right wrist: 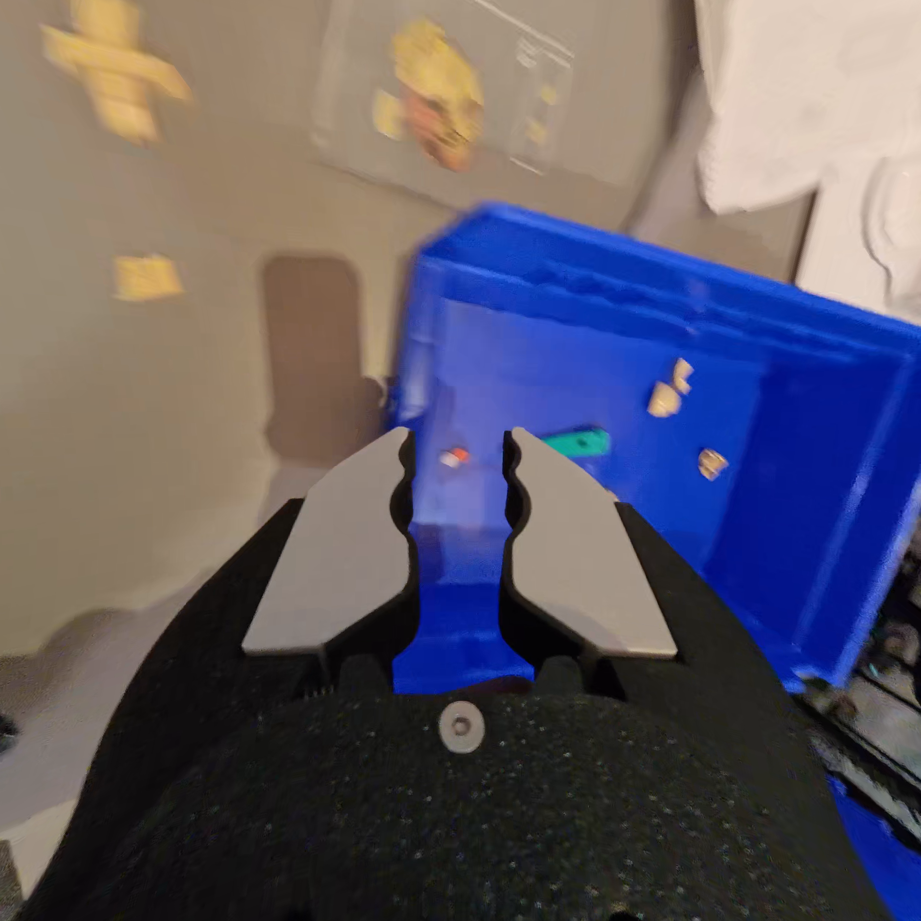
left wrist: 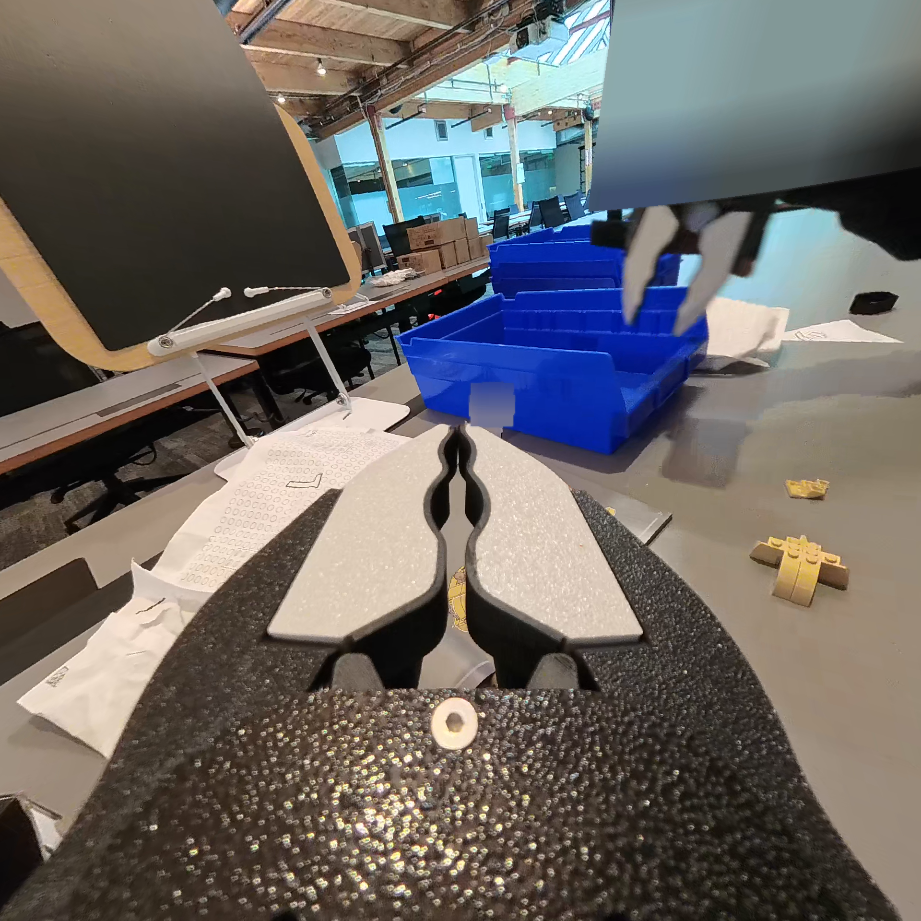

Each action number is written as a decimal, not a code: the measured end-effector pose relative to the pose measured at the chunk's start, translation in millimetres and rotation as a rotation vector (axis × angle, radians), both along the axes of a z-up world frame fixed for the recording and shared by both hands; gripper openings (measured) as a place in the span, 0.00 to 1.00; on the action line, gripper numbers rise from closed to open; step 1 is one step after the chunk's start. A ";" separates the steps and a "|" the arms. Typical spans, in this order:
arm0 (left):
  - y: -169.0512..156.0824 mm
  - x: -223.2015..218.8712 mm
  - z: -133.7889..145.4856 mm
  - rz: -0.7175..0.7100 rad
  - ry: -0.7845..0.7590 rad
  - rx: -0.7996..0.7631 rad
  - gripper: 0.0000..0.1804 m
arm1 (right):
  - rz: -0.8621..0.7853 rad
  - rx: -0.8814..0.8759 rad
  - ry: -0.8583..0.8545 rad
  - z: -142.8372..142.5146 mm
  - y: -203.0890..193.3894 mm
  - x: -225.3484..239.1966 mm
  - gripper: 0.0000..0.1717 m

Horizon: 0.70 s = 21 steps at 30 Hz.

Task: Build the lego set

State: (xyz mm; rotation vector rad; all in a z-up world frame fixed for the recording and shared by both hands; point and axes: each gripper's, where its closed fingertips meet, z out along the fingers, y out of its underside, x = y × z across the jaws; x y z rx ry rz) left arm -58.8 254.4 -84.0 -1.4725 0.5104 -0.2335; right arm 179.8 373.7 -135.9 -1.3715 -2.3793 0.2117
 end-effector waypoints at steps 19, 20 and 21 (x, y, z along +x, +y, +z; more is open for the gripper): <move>3.7 -7.1 -4.7 0.012 -0.009 -0.020 0.00 | -0.293 0.075 -0.503 -82.5 151.0 24.8 0.12; 3.8 -6.5 -5.1 0.011 -0.006 -0.020 0.00 | -0.301 0.089 -0.521 -85.3 153.3 26.8 0.14; 3.7 -6.1 -5.4 0.011 -0.004 -0.020 0.00 | -0.310 0.102 -0.529 -87.1 155.5 27.2 0.15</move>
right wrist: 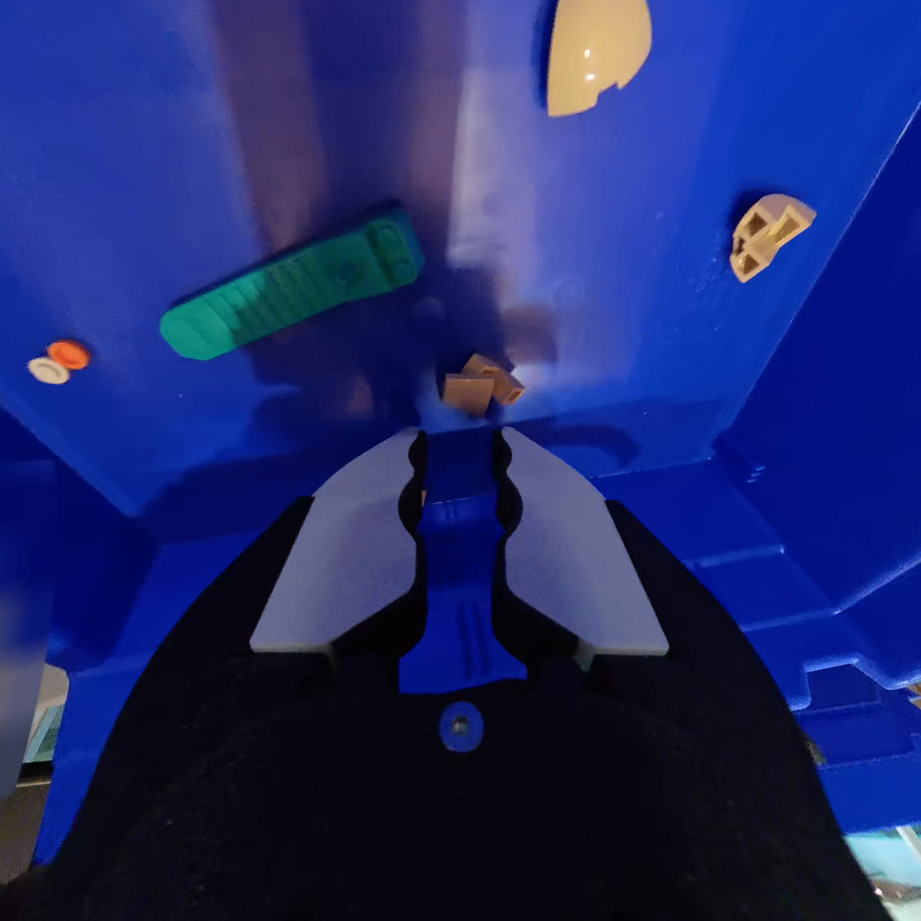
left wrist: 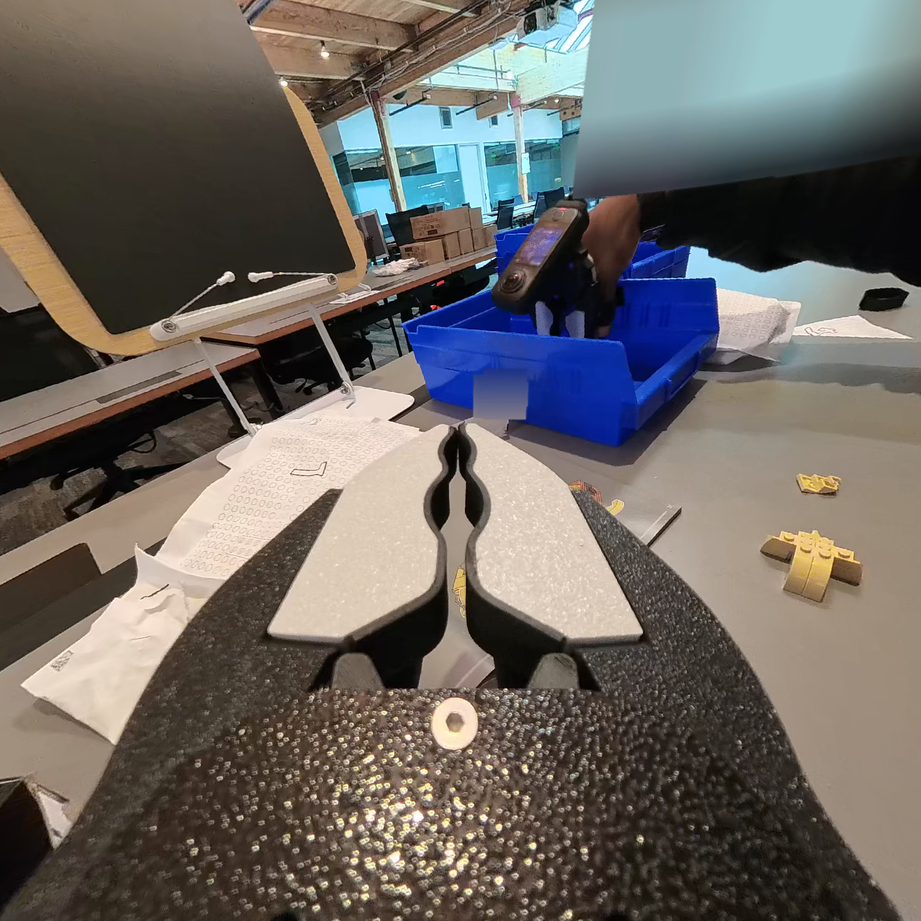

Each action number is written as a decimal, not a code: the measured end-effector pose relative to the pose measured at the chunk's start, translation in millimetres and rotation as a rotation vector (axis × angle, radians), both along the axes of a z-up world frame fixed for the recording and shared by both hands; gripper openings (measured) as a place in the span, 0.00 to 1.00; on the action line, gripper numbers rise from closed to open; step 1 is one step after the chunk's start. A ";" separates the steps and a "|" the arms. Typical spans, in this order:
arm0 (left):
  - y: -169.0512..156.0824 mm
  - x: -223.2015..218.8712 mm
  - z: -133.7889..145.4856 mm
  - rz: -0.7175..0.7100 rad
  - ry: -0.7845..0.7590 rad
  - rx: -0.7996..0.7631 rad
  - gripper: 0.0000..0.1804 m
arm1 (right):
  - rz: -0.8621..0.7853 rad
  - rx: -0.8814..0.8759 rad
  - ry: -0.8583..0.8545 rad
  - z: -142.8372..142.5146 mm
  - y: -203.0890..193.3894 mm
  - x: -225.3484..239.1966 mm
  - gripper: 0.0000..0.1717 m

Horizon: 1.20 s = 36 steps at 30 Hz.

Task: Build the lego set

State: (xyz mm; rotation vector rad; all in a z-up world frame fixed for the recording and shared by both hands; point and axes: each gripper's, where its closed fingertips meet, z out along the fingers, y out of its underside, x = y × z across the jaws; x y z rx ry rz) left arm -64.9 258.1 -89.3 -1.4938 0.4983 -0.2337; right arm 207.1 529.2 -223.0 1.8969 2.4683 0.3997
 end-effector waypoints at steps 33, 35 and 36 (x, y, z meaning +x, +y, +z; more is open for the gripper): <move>-4.9 2.6 10.0 0.004 0.018 0.036 0.00 | -0.086 -0.033 -0.018 -4.4 -9.8 -9.3 0.15; -5.0 2.0 10.8 0.006 0.020 0.038 0.00 | -0.097 -0.055 -0.021 -5.2 -10.8 -11.1 0.15; -5.2 1.6 11.2 0.007 0.022 0.039 0.00 | -0.101 -0.067 -0.025 -5.3 -10.9 -11.2 0.15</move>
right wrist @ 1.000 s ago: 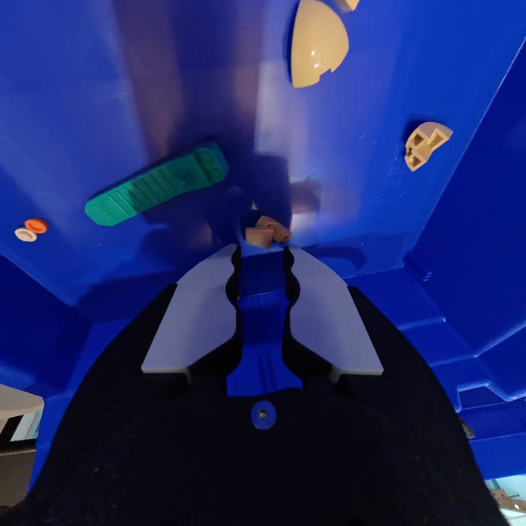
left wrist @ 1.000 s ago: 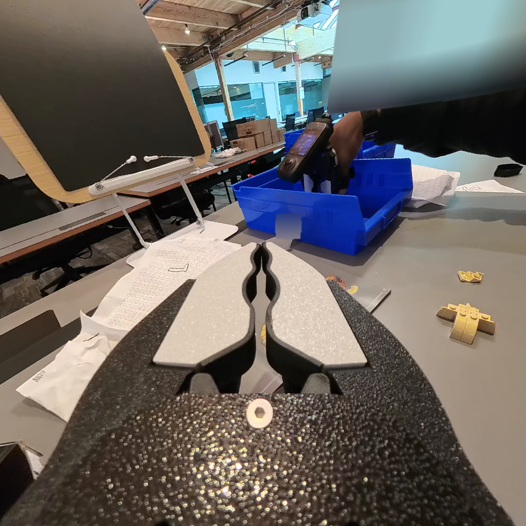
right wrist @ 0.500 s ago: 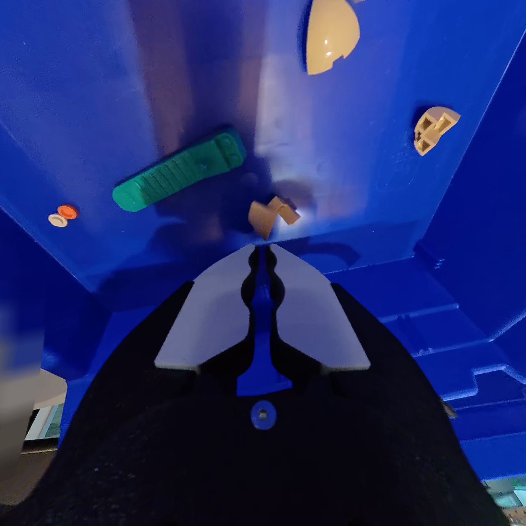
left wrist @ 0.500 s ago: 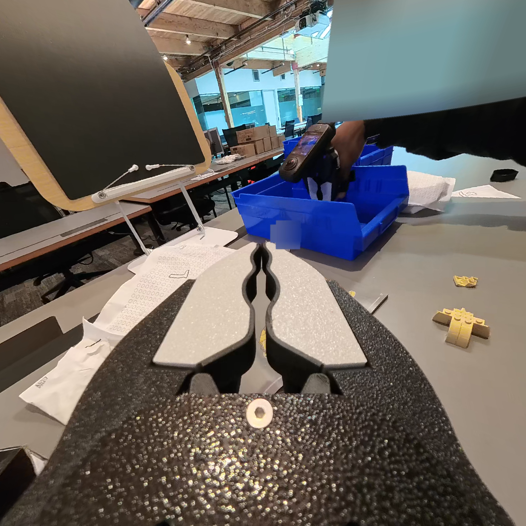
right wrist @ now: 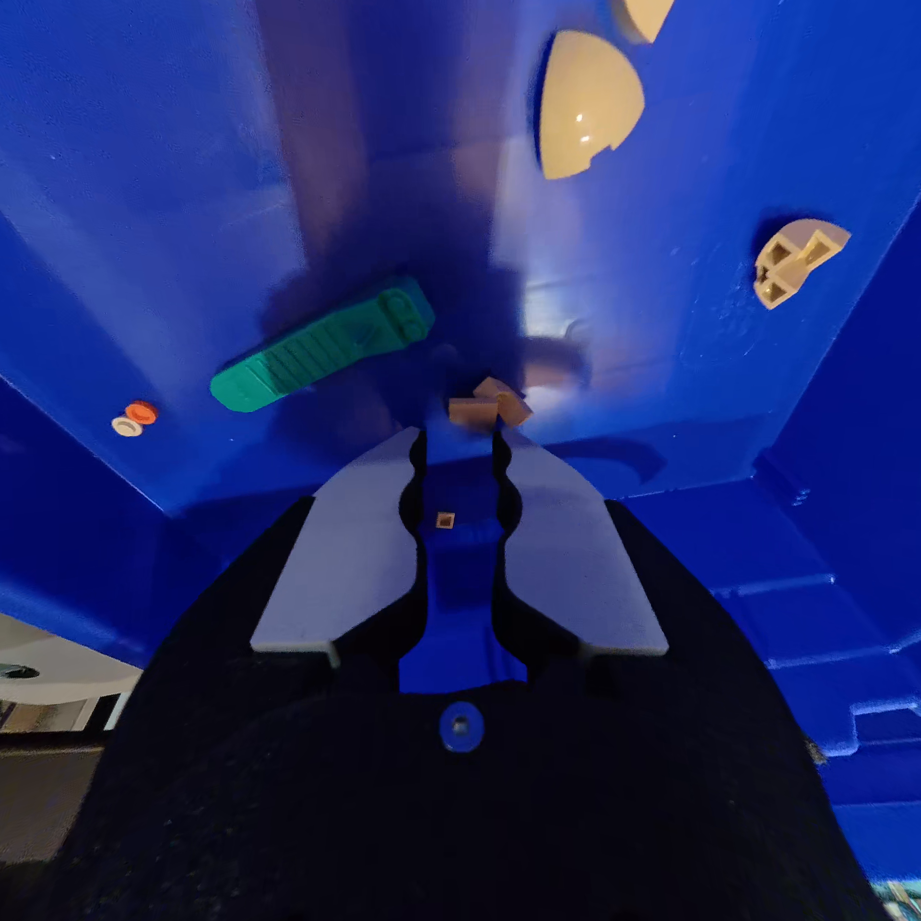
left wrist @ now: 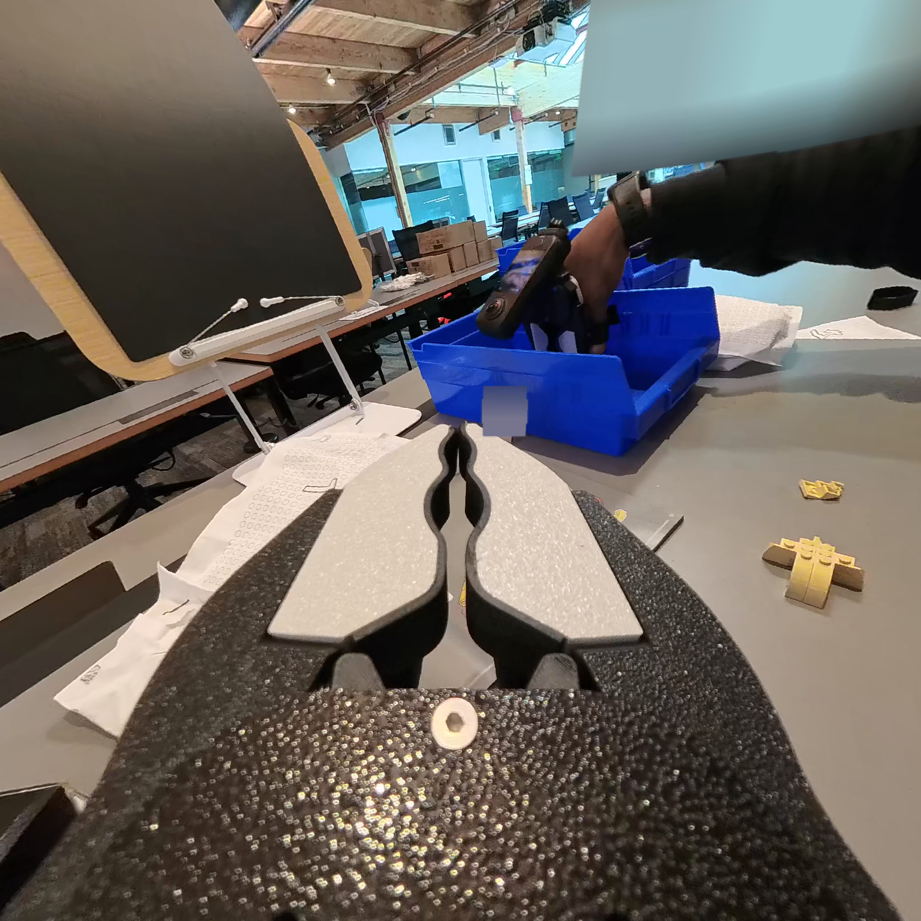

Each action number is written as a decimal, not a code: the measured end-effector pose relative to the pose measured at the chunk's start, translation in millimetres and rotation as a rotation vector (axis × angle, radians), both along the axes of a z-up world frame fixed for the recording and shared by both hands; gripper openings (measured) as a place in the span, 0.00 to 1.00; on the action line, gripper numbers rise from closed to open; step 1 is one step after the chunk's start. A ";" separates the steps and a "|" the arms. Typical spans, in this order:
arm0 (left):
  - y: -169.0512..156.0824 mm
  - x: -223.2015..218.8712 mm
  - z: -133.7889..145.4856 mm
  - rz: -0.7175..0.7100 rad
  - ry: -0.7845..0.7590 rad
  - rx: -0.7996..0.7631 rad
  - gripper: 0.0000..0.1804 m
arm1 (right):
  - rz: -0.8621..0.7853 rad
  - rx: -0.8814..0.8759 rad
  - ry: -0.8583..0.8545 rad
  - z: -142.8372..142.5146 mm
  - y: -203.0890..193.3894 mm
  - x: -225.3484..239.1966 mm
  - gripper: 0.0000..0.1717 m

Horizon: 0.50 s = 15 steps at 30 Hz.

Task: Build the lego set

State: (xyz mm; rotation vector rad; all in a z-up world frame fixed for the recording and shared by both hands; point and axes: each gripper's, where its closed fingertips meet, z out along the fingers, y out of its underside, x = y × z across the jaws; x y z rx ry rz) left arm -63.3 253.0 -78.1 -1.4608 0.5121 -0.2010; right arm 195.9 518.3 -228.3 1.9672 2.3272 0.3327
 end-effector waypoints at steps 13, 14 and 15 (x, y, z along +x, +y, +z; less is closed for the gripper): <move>-0.9 -3.1 3.7 0.015 0.018 0.014 0.00 | -0.051 -0.087 -0.006 -1.6 4.0 -1.1 0.06; -1.0 -3.2 4.0 0.016 0.019 0.015 0.00 | -0.050 -0.088 -0.006 -1.3 3.1 -0.7 0.06; -1.2 -2.9 4.4 0.016 0.021 0.017 0.00 | -0.047 -0.086 -0.004 -0.3 2.6 0.0 0.05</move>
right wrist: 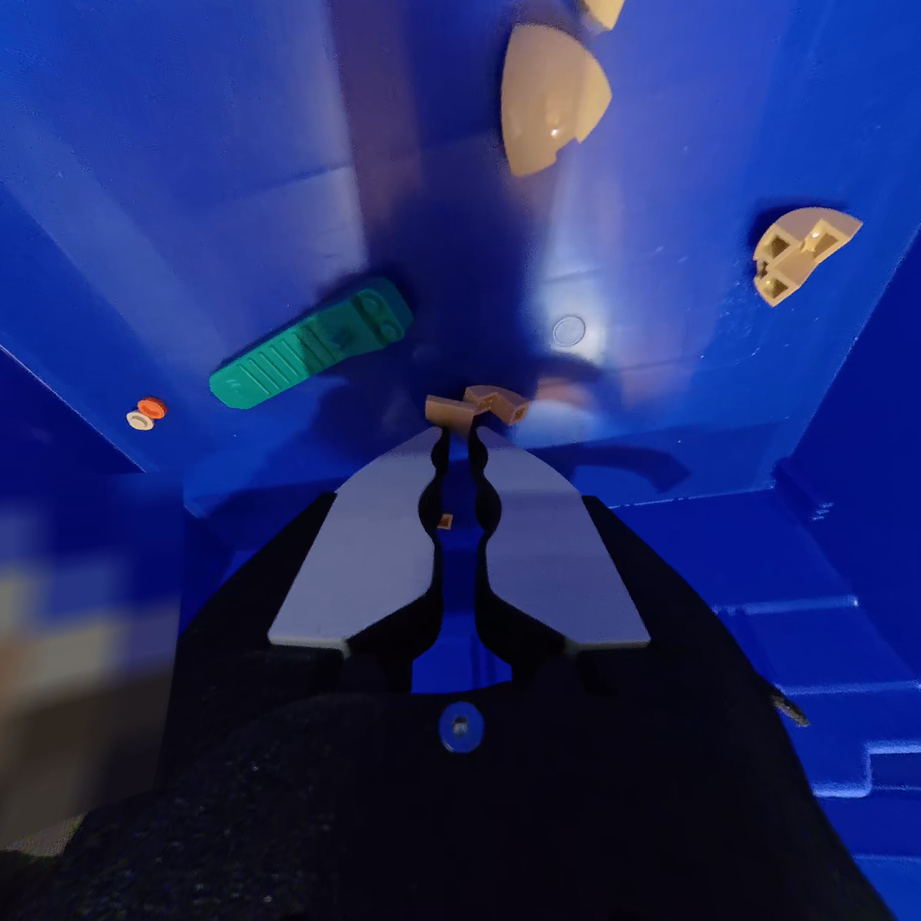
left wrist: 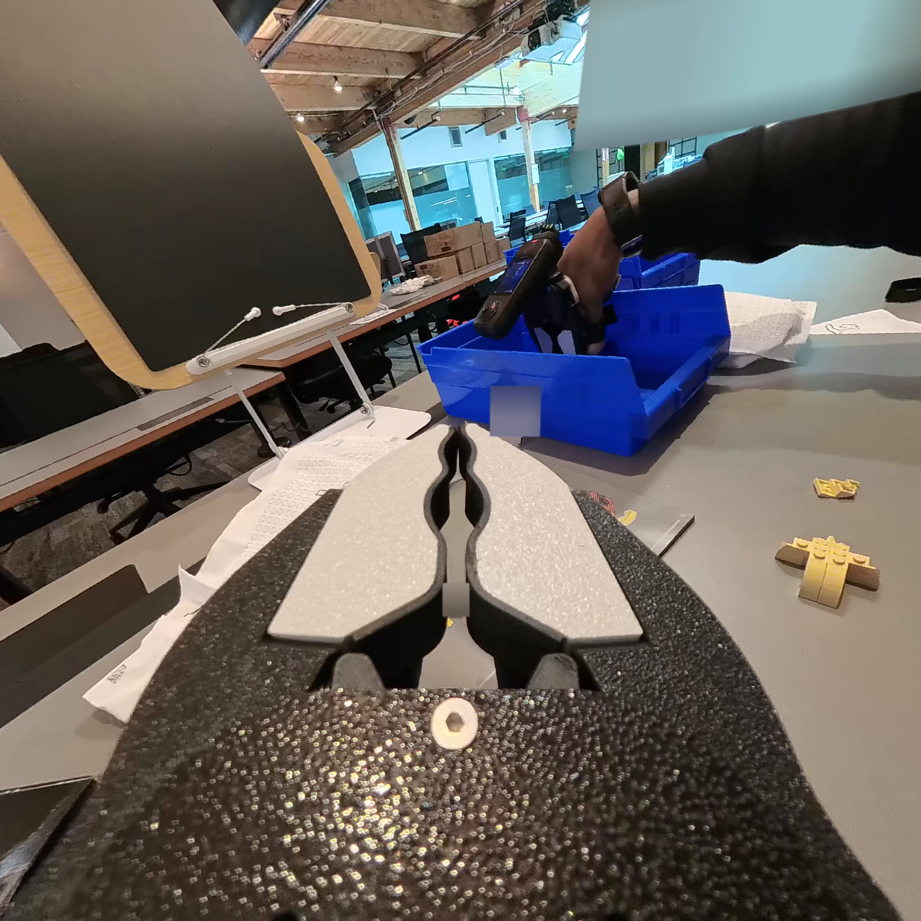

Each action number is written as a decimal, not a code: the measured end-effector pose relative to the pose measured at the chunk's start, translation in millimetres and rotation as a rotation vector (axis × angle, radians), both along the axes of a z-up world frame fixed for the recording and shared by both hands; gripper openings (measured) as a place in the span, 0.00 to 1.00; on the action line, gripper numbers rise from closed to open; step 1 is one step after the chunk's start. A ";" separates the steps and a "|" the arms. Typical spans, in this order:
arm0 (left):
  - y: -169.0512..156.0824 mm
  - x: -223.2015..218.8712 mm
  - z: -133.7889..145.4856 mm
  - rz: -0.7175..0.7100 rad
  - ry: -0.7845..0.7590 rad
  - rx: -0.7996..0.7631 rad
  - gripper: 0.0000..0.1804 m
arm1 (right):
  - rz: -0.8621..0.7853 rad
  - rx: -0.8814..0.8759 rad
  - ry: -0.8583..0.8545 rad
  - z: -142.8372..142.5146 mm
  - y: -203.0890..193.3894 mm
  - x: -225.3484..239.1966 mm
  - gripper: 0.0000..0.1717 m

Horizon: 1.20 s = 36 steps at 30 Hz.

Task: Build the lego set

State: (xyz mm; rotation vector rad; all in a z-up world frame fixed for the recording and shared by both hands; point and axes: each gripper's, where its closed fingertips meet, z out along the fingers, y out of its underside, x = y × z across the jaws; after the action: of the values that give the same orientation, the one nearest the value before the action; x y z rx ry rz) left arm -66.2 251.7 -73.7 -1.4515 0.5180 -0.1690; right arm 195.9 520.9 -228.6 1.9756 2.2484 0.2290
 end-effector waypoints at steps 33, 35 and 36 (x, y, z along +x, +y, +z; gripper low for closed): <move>-13.8 32.0 7.5 -0.062 0.069 0.045 0.00 | 0.378 -0.175 0.268 -3.8 -292.2 -48.5 0.02; -13.9 32.0 7.6 -0.057 0.078 0.049 0.00 | 0.352 -0.164 0.286 -3.1 -287.7 -50.1 0.02; -13.9 31.7 8.0 -0.056 0.077 0.050 0.00 | 0.342 -0.159 0.299 -2.3 -285.4 -50.3 0.03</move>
State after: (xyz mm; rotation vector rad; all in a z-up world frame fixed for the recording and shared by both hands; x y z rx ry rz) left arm -34.5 237.8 -65.7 -1.3992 0.6225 -0.1437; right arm 145.6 235.4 -230.9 1.6278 2.6869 -0.2215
